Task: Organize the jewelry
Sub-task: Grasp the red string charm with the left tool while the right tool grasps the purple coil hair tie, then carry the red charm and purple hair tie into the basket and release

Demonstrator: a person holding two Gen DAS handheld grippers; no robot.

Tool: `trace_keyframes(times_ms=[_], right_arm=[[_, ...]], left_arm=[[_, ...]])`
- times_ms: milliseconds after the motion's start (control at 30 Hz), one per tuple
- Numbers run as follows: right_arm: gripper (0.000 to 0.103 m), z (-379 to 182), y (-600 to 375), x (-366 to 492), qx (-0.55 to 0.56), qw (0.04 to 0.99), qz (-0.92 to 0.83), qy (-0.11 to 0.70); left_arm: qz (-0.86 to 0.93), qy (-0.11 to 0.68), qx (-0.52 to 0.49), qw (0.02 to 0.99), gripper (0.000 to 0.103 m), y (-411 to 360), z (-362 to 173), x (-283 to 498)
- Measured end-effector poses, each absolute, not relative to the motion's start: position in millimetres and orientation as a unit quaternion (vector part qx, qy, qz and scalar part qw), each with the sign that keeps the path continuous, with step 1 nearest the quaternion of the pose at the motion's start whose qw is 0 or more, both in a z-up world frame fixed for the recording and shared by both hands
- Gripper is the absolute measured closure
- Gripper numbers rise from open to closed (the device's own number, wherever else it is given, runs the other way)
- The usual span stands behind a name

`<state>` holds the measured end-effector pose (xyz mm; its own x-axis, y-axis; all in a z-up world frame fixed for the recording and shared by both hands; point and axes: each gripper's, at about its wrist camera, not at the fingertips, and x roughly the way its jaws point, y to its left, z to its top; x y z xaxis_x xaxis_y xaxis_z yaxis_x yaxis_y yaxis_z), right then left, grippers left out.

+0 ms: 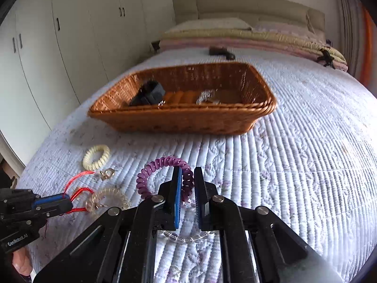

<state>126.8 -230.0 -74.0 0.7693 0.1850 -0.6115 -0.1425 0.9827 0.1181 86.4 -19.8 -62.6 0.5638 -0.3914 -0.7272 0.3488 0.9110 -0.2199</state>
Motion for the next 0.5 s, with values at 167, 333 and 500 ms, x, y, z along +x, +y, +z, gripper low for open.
trace_keyframes(times_ms=[167, 333, 500], right_arm=[[0.091, -71, -232, 123, 0.038, 0.943, 0.090, 0.318], [0.091, -69, -236, 121, 0.046, 0.942, 0.093, 0.319], [0.091, -70, -242, 121, 0.056, 0.940, 0.097, 0.322]], left_arm=[[-0.204, 0.428, -0.038, 0.879, 0.098, -4, -69, 78], [-0.212, 0.440, -0.036, 0.872, 0.093, -7, -75, 86], [-0.200, 0.451, 0.009, 0.870, 0.089, -26, -75, 97]])
